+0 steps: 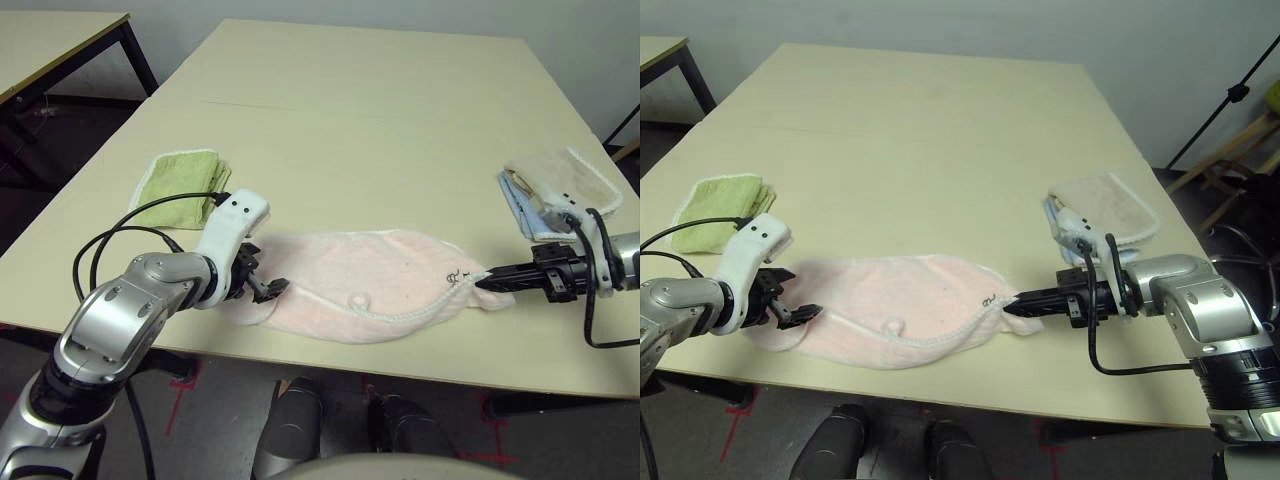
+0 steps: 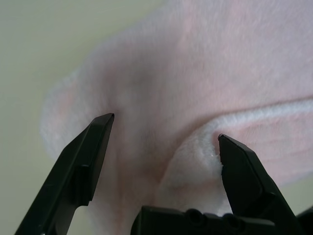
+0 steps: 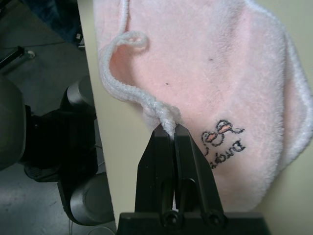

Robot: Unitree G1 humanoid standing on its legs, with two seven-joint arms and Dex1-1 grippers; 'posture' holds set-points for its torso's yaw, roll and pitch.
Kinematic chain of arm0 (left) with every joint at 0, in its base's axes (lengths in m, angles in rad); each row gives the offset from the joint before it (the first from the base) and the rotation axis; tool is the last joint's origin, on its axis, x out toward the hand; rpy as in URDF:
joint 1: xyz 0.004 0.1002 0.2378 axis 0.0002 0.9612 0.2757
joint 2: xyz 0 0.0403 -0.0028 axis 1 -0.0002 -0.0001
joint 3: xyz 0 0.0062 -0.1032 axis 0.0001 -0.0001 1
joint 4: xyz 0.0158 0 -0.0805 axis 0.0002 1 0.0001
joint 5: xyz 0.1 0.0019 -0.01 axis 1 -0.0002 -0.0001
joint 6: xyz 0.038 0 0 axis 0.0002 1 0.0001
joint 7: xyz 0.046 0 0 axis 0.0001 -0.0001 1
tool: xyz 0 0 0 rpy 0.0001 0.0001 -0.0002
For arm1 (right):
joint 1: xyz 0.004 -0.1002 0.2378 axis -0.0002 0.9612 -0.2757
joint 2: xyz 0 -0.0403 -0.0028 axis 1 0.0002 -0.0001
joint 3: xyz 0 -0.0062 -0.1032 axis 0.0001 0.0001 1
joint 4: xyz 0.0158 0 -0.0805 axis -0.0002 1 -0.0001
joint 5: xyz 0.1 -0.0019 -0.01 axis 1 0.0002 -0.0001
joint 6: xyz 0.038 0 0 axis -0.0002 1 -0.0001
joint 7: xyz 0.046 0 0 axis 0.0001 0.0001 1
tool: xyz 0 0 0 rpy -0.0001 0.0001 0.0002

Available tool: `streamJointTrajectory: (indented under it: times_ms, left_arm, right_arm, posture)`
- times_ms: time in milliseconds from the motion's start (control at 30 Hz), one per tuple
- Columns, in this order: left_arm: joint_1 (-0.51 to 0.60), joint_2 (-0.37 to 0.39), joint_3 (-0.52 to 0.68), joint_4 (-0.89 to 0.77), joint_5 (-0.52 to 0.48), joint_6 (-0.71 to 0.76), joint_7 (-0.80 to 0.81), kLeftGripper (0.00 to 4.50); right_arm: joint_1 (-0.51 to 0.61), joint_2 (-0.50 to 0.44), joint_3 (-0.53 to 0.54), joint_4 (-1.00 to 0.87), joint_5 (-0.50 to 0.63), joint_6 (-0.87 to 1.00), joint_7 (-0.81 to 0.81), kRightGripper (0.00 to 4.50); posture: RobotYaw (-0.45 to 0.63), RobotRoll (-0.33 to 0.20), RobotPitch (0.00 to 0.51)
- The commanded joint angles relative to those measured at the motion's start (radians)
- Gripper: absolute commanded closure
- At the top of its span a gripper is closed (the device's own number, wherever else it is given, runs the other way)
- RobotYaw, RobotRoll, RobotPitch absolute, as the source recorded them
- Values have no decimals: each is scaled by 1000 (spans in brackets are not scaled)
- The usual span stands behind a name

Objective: Fold the towel and set it aside.

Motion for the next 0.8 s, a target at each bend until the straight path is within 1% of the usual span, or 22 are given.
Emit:
streamJointTrajectory:
  times_ms: [33, 100, 200, 333, 467, 633, 800]
  left_arm:
    - [51, 10, 6, -45, -15, 25, 14, 21]
    - [70, 8, 38, -62, -34, 35, 7, 21]
    - [90, 32, 63, -73, -54, 34, -7, 21]
    - [133, 52, 50, -49, -34, -21, 10, 21]
    - [158, 61, 63, -47, -39, -45, 8, 21]
    - [146, 71, 89, -43, -63, -60, -20, 21]
    - [126, 121, 131, -32, -110, -52, -79, 21]
  right_arm:
    - [-2, 0, -14, -13, 12, 5, -7, 4500]
    - [-3, 0, -15, -11, 12, 4, -5, 4500]
    - [-8, 0, -14, -4, 9, 1, -4, 4500]
    - [-14, 5, -12, -2, 10, 1, -6, 4500]
    - [-12, 3, -15, -6, 14, 6, -5, 4500]
    - [-8, -5, -21, -6, 19, 11, 0, 4500]
    - [-11, -10, -24, -2, 21, 20, 6, 4500]
  posture:
    - [202, 0, 155]
    - [206, 0, 153]
    - [210, 0, 153]
    - [209, 0, 152]
    - [209, 0, 153]
    - [208, 0, 152]
    - [209, 0, 152]
